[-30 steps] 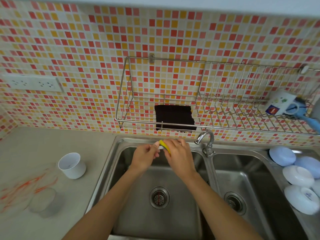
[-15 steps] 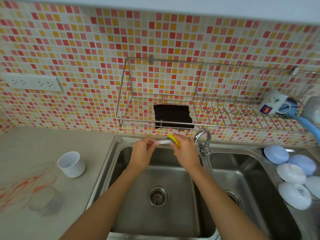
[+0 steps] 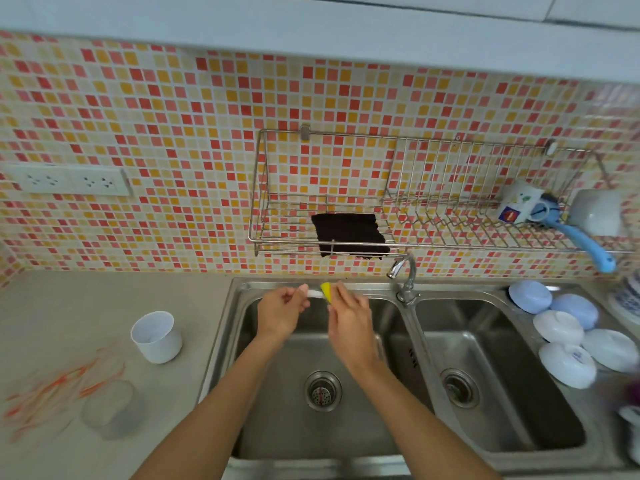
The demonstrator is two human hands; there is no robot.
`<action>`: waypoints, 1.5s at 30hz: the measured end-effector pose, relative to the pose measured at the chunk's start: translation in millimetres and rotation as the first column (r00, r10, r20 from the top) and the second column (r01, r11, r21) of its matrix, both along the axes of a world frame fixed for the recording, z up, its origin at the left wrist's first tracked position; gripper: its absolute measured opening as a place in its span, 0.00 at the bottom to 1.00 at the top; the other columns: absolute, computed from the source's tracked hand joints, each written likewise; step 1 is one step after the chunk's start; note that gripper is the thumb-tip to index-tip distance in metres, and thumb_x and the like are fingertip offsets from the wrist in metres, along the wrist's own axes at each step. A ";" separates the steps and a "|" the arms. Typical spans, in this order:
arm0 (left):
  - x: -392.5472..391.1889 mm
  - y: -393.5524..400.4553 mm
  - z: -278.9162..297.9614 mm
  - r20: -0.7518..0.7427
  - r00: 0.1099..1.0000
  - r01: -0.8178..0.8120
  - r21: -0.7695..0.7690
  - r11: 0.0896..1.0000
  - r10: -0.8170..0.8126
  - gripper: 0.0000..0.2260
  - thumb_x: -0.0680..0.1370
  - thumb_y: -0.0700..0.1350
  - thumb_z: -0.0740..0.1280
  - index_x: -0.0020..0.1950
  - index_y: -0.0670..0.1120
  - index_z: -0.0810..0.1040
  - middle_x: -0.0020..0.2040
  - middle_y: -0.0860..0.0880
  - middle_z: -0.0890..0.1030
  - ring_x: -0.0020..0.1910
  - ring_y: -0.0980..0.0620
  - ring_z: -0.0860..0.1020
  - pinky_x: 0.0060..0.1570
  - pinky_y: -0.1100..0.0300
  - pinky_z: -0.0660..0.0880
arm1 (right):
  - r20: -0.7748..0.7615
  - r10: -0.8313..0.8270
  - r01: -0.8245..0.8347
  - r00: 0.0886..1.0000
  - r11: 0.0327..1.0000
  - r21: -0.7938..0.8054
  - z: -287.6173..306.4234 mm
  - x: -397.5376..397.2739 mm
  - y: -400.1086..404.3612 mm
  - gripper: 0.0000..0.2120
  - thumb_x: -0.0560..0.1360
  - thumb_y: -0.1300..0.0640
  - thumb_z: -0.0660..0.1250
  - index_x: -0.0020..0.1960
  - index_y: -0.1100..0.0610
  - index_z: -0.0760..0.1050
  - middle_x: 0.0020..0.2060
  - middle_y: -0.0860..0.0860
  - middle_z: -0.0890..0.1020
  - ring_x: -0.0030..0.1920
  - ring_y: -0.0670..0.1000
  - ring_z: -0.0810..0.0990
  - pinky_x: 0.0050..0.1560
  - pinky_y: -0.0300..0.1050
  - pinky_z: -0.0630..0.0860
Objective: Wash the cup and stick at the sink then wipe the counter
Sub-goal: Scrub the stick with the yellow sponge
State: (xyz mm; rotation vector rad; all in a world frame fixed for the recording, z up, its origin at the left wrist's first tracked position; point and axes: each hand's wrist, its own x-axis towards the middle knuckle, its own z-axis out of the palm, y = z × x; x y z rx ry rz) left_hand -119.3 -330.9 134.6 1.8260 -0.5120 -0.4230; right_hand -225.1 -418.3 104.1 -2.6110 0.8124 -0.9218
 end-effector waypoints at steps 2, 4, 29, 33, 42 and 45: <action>4.3 5.6 -0.3 -0.021 1.000 0.012 0.005 1.000 -0.012 0.12 0.77 0.52 0.66 0.36 0.51 0.81 0.36 0.51 0.84 0.40 0.52 0.82 0.54 0.47 0.78 | -0.008 0.072 -0.073 0.997 0.996 -0.056 -4.3 3.3 22.0 0.21 0.75 0.61 0.67 0.68 0.60 0.72 0.66 0.54 0.75 0.57 0.55 0.73 0.61 0.49 0.73; 8.0 13.0 -1.7 -0.066 0.998 0.014 -0.008 1.000 -0.015 0.12 0.77 0.53 0.66 0.37 0.49 0.82 0.36 0.51 0.84 0.40 0.52 0.82 0.54 0.47 0.78 | -0.014 0.080 -0.081 0.997 0.994 -0.078 -3.5 8.0 28.5 0.21 0.76 0.60 0.66 0.69 0.59 0.71 0.67 0.54 0.74 0.56 0.55 0.73 0.60 0.49 0.73; 30.6 22.8 -10.6 -0.204 0.977 0.065 -0.006 0.998 -0.065 0.10 0.76 0.50 0.68 0.37 0.48 0.81 0.37 0.48 0.84 0.43 0.49 0.82 0.56 0.49 0.78 | -0.061 -0.040 0.037 0.997 0.998 -0.057 -4.9 15.7 36.5 0.20 0.73 0.62 0.70 0.65 0.59 0.75 0.63 0.53 0.77 0.51 0.54 0.76 0.53 0.47 0.78; 24.5 8.0 -10.2 -0.173 0.983 0.060 -0.005 0.998 -0.060 0.11 0.76 0.51 0.69 0.38 0.47 0.82 0.37 0.50 0.84 0.43 0.51 0.82 0.55 0.50 0.78 | -0.054 -0.061 0.060 0.997 0.998 -0.021 -4.8 9.7 17.5 0.20 0.72 0.64 0.71 0.63 0.59 0.76 0.62 0.53 0.78 0.50 0.55 0.77 0.51 0.49 0.80; 21.9 -17.9 -7.9 -0.090 0.994 0.065 0.045 0.997 -0.061 0.11 0.77 0.53 0.66 0.41 0.47 0.81 0.39 0.51 0.84 0.42 0.53 0.81 0.55 0.52 0.77 | -0.061 0.091 -0.096 0.994 0.993 -0.070 3.9 9.8 -13.0 0.20 0.74 0.63 0.69 0.66 0.57 0.74 0.65 0.54 0.76 0.57 0.54 0.75 0.60 0.46 0.74; 26.2 -19.3 -8.6 -0.085 0.996 0.039 0.050 0.998 -0.035 0.12 0.77 0.54 0.66 0.40 0.48 0.82 0.37 0.52 0.84 0.41 0.54 0.82 0.54 0.52 0.78 | -0.013 0.093 -0.094 0.996 0.996 -0.008 4.2 8.7 -21.6 0.20 0.74 0.63 0.67 0.66 0.55 0.74 0.66 0.51 0.75 0.58 0.52 0.74 0.62 0.43 0.72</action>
